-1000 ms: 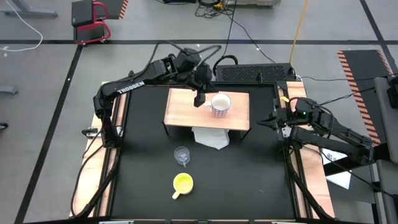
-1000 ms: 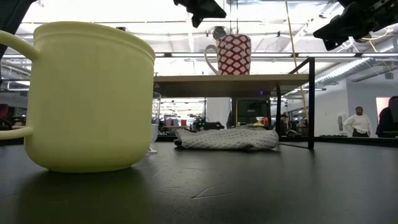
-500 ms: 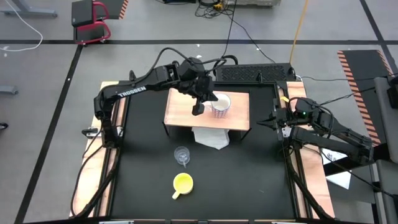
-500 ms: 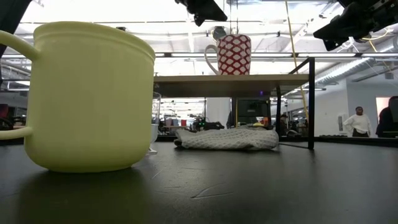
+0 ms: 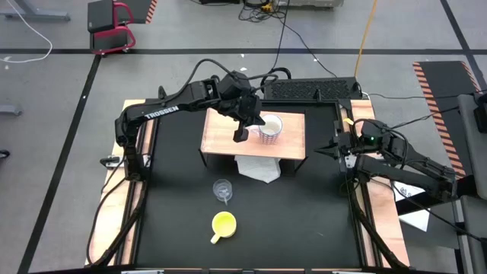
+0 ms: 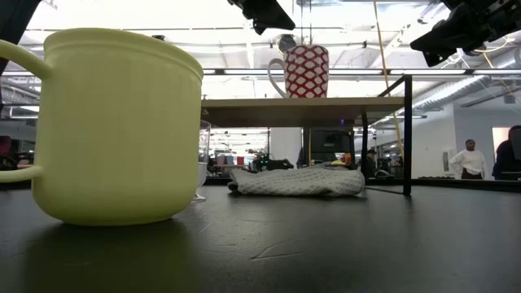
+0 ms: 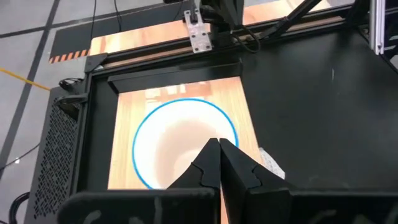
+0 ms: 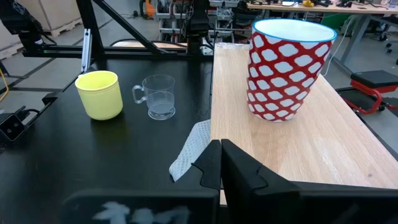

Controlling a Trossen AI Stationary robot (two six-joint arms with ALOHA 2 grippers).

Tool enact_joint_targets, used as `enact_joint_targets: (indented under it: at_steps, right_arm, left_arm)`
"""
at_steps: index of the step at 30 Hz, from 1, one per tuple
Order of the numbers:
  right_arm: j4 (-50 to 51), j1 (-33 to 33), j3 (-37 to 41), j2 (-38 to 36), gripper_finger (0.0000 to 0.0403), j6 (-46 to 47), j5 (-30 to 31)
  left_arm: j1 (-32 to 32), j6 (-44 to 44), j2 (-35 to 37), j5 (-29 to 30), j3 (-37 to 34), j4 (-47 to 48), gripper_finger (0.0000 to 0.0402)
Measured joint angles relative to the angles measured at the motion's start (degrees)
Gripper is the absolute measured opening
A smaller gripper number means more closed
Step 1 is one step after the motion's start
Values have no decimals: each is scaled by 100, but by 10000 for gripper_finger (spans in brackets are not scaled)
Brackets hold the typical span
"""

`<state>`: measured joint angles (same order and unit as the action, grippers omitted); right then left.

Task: Stack small to large cups/mugs on shelf
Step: Put the red mug on the shelf

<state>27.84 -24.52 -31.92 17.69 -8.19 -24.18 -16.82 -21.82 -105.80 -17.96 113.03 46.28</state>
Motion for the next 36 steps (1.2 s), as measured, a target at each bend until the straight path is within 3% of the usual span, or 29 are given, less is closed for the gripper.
enact_joint_targets:
  at_steps: [11, 28, 36]
  right_arm:
    - [6, 0, 0, 0, 0, 2, 1]
    - [23, 1, 0, 0, 0, 4, 1]
    - [25, -1, 0, 0, 0, 6, -1]
  left_arm:
    - [0, -11, 0, 4, 0, -40, 36]
    - [90, -29, 0, -48, 0, -67, 225]
    - [144, -93, -326, -15, 2, 24, 268]
